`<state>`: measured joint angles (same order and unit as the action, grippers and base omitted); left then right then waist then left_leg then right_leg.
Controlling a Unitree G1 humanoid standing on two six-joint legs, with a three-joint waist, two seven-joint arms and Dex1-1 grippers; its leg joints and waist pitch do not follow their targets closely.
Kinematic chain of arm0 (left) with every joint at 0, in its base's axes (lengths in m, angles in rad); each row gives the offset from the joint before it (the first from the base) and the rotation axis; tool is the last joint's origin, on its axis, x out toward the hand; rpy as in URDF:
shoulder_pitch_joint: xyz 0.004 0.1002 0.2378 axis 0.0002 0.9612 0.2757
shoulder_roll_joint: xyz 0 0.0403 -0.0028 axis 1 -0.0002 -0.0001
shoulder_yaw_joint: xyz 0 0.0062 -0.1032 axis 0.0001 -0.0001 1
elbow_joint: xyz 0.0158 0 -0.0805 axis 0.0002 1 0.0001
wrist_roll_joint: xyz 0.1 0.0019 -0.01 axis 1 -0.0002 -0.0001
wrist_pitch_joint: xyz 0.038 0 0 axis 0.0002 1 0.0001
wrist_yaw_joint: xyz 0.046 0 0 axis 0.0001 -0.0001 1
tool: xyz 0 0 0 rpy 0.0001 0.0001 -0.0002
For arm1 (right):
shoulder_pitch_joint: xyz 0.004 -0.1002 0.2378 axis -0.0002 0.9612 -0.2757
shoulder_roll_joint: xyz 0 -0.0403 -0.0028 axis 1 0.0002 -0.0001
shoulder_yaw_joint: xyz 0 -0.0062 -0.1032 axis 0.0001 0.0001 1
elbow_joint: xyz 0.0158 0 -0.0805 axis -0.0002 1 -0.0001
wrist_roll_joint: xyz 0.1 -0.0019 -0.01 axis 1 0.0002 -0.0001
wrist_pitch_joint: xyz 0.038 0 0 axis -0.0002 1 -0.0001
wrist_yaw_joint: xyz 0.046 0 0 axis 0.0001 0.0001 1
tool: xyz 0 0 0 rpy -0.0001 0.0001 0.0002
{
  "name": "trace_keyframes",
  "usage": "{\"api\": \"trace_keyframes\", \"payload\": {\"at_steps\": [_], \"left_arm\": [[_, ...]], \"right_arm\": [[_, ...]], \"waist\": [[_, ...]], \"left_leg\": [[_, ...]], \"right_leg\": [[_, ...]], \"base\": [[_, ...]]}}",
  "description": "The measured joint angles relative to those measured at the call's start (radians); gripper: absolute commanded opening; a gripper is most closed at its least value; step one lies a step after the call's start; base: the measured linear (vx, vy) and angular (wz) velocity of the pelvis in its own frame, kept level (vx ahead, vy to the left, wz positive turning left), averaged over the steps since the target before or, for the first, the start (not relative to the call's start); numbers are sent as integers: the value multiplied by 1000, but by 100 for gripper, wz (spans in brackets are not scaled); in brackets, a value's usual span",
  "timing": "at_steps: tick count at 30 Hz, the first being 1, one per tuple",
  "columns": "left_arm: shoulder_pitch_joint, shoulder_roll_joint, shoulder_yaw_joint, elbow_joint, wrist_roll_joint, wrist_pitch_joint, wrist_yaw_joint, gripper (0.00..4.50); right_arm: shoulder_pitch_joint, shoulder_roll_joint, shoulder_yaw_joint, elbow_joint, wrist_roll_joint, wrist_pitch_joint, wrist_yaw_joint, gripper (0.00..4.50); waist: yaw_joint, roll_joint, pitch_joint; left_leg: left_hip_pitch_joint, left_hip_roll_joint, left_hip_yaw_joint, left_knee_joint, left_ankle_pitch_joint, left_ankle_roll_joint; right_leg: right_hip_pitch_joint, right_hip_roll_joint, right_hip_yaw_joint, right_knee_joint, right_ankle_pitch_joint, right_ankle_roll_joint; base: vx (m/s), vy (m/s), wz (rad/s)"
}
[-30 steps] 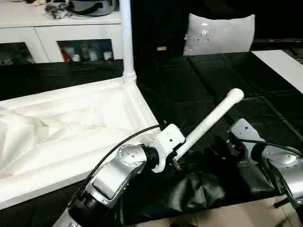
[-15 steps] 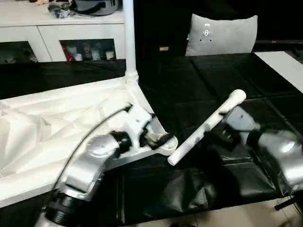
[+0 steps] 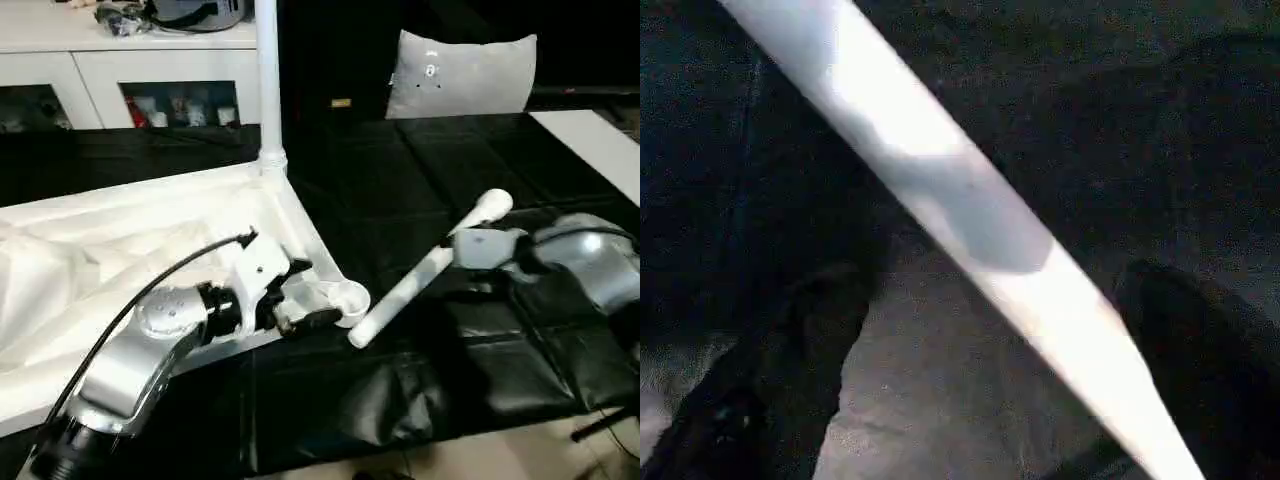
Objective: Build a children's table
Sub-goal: Insert table leg to table base
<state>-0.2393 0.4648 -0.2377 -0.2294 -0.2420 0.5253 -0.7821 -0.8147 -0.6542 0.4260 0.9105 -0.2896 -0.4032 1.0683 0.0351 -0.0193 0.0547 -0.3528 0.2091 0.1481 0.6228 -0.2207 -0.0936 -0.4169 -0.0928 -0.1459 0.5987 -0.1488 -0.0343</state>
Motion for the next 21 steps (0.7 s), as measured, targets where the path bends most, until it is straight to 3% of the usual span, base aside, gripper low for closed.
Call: {"api": "trace_keyframes", "payload": {"at_steps": [4, 8, 15, 21], "left_arm": [[8, 9, 0, -30, -2, 17, -2, 450], [9, 30, 1, -40, -9, 27, -9, 450], [9, 30, 1, -42, -19, 43, -11, 450], [9, 46, 1, -42, -26, 47, -25, 450]], "right_arm": [[-55, 62, 40, 136, -47, -68, -52, 399], [-94, 109, 43, 228, -64, -107, -62, 366], [-130, 164, 52, 348, -98, -110, -98, 316], [-170, 163, 51, 374, -97, -106, 30, 249]], "waist": [[1, -9, 5], [3, -9, 5], [5, -9, 5], [4, -9, 5]], "left_leg": [[0, 0, 0, 1, 0, -6], [0, 0, 0, 2, -1, -7], [1, 0, 0, 2, -1, -8], [2, 1, -1, 3, -1, -8]], "right_leg": [[-1, 0, 0, 3, 0, -1], [-1, 0, 1, 4, 0, -1], [-2, 0, 2, 10, -2, -4], [-2, 0, 2, 13, -3, -5]], "base": [[0, 0, 0], [0, 0, 0], [0, 0, 0], [0, 0, 0]]}}
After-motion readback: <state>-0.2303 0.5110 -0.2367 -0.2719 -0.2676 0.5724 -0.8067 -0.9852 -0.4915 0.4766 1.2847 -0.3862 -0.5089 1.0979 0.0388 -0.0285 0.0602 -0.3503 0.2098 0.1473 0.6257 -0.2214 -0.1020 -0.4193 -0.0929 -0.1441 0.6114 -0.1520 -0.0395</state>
